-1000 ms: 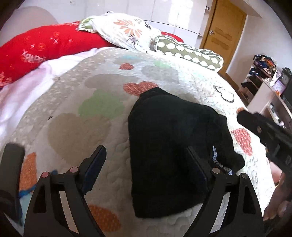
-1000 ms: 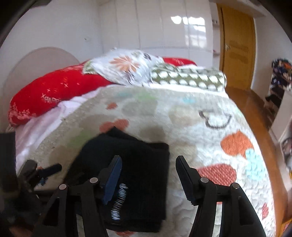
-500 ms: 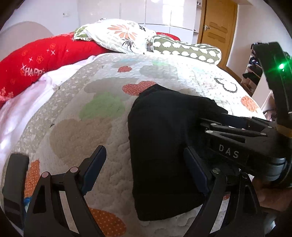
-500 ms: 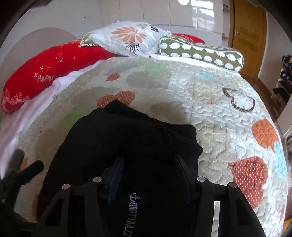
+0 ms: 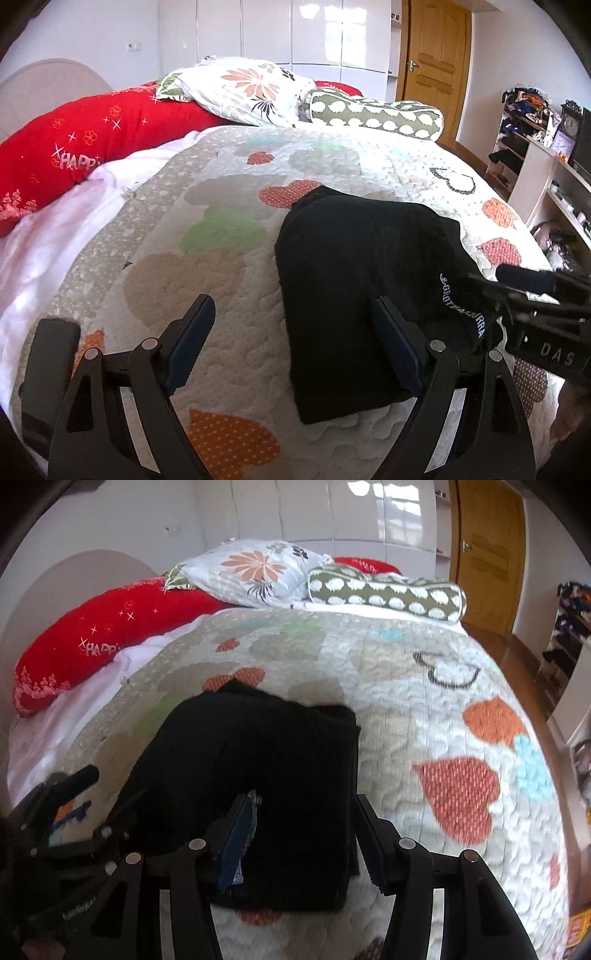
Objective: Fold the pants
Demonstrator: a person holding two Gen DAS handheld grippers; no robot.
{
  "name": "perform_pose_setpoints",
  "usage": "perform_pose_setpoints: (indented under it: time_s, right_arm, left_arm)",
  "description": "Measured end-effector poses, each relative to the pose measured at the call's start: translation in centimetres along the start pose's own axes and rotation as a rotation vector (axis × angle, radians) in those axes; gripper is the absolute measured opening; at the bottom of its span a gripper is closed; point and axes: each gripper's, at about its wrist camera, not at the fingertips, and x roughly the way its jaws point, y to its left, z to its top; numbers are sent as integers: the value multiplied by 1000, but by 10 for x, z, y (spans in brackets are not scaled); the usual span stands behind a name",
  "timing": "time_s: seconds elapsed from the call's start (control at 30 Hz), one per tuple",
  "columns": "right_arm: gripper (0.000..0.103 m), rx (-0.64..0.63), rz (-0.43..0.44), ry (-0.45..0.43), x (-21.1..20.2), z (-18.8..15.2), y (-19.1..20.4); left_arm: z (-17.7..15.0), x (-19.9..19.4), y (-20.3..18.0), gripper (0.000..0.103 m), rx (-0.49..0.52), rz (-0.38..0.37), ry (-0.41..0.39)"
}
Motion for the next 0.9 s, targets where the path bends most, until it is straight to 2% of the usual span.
perform_pose_setpoints:
  time_s: [0.13, 0.27, 0.4, 0.57, 0.9]
  right_arm:
    - [54, -30, -14, 57, 16, -10, 5]
    - [54, -69, -52, 55, 21, -14, 12]
    - [54, -43, -34, 48, 18, -14, 8]
    - [54, -7, -6, 3, 5, -9, 5]
    - [54, -40, -42, -59, -7, -3, 7]
  left_arm:
    - [-3, 3, 3, 88, 7, -7, 13]
    - [-3, 4, 3, 88, 5, -12, 18]
    - [-2, 2, 1, 87, 16, 1, 7]
    - [-2, -2, 2, 87, 14, 2, -10]
    - [3, -12, 4, 87, -21, 21, -71]
